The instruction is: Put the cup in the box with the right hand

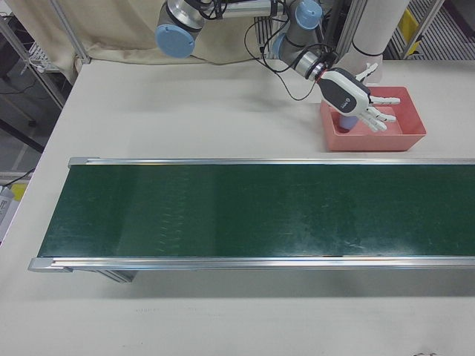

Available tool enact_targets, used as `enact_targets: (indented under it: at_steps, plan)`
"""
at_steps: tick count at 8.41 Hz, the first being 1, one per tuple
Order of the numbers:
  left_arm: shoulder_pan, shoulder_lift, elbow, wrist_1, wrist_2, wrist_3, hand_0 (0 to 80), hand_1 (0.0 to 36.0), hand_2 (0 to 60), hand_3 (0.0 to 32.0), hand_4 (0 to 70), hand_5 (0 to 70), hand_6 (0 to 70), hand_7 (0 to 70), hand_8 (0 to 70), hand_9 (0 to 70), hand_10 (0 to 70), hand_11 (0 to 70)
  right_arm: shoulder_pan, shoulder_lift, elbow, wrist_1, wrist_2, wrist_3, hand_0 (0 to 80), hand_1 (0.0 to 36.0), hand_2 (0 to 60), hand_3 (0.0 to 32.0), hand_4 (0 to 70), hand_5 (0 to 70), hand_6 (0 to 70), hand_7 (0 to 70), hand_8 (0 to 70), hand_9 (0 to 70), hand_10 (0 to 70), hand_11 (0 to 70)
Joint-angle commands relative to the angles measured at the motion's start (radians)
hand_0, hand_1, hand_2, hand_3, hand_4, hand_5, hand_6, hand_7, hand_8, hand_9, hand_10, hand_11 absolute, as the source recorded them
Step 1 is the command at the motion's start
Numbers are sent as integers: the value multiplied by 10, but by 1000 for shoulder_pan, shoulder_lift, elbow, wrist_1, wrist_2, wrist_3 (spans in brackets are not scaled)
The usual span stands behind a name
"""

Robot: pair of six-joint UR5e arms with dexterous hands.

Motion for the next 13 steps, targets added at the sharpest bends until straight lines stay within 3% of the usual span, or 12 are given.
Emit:
enact_targets:
  at_steps: [1, 3, 4, 5, 6, 7, 8, 9, 10, 11, 12, 13]
  plan:
    - [0, 0, 0, 0, 0, 1, 0, 0, 0, 0, 0, 0, 0, 0, 0, 0, 0, 0, 17, 0, 80, -2, -2, -2, 629, 220, 35, 0, 101, 68, 62, 242, 2, 34, 0, 0]
    - [0, 0, -1, 0, 0, 1, 0, 0, 0, 0, 0, 0, 0, 0, 0, 0, 0, 0, 100, 7, 185, -2, 1, -11, 683, 235, 0, 0, 110, 76, 66, 257, 3, 37, 0, 0]
    - [0, 0, -1, 0, 0, 1, 0, 0, 0, 0, 0, 0, 0, 0, 0, 0, 0, 0, 168, 19, 207, -2, 3, -8, 685, 284, 85, 0, 118, 84, 96, 409, 9, 67, 0, 0]
    - [0, 0, -1, 0, 0, 1, 0, 0, 0, 0, 0, 0, 0, 0, 0, 0, 0, 0, 242, 21, 228, -2, 12, -3, 675, 360, 539, 0, 142, 109, 189, 700, 68, 228, 2, 32]
    - [0, 0, -1, 0, 0, -1, 0, 0, 0, 0, 0, 0, 0, 0, 0, 0, 0, 0, 337, 18, 245, -3, 9, -2, 677, 353, 457, 0, 176, 118, 306, 700, 209, 417, 42, 94]
    - [0, 0, -1, 0, 0, 1, 0, 0, 0, 0, 0, 0, 0, 0, 0, 0, 0, 0, 447, 4, 241, -21, -6, 0, 606, 360, 600, 0, 239, 142, 354, 700, 402, 638, 121, 207]
    - [0, 0, -1, 0, 0, 1, 0, 0, 0, 0, 0, 0, 0, 0, 0, 0, 0, 0, 562, -14, 242, -97, -50, 1, 551, 360, 600, 0, 251, 156, 372, 700, 481, 700, 168, 274]
    - [0, 0, 0, 0, 0, 1, 0, 0, 0, 0, 0, 0, 0, 0, 0, 0, 0, 0, 715, -19, 213, -144, -159, 5, 552, 360, 600, 0, 312, 171, 389, 700, 548, 700, 214, 340]
    - [0, 0, 0, 0, 0, 1, 0, 0, 0, 0, 0, 0, 0, 0, 0, 0, 0, 0, 841, -36, 125, -146, -237, 70, 586, 360, 600, 0, 347, 174, 388, 700, 529, 700, 211, 338]
    - [0, 0, 0, 0, 0, 1, 0, 0, 0, 0, 0, 0, 0, 0, 0, 0, 0, 0, 926, -37, -29, -141, -329, 227, 606, 360, 600, 0, 305, 167, 380, 700, 491, 700, 191, 310]
    - [0, 0, 0, 0, 0, -1, 0, 0, 0, 0, 0, 0, 0, 0, 0, 0, 0, 0, 1038, -37, -114, -124, -417, 242, 641, 360, 600, 0, 285, 164, 378, 700, 484, 700, 194, 313]
    - [0, 0, -1, 0, 0, 1, 0, 0, 0, 0, 0, 0, 0, 0, 0, 0, 0, 0, 1129, -43, -164, -112, -448, 238, 661, 360, 600, 0, 253, 161, 375, 700, 471, 700, 190, 308]
